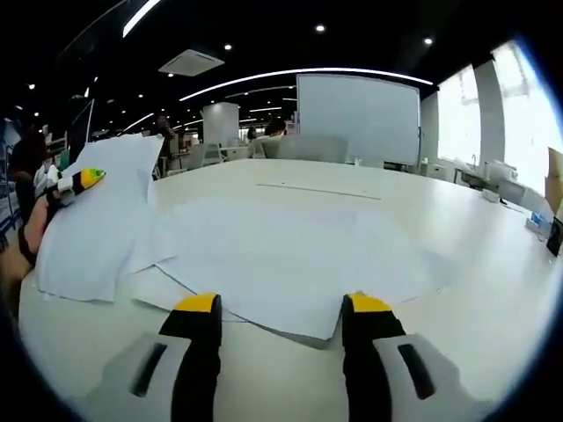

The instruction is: Organize the stack of printing papers by aligning and flattening the scattered papers on the table

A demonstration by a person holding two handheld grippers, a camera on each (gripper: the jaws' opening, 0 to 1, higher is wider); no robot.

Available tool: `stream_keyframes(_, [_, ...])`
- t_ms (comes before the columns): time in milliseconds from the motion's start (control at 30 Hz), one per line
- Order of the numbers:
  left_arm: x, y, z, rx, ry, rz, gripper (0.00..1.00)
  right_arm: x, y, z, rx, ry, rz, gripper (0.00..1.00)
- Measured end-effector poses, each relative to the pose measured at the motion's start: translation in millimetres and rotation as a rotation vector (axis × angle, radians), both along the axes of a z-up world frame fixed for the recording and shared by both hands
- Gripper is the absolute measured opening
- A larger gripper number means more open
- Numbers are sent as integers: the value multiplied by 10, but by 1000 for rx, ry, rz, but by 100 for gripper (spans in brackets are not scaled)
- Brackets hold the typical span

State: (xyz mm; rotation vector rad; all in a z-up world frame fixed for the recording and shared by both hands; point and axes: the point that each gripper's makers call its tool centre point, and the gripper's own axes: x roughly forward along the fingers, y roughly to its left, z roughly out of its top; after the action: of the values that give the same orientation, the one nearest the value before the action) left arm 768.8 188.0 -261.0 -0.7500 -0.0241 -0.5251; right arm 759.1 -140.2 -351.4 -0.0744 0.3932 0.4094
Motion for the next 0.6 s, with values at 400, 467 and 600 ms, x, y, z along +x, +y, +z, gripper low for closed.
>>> stream_keyframes(400, [3,-4,-8,2,0,2,6,23,-107,7,-31,-23,-9,29])
stream_keyframes(467, [2,-7,-8,3,0,2,6,27,-110,9,-45,-31,-8,27])
stream_keyframes(600, [-2,-14,-7,2,0,2,6,33,-117,13,-63,-41,-5,24])
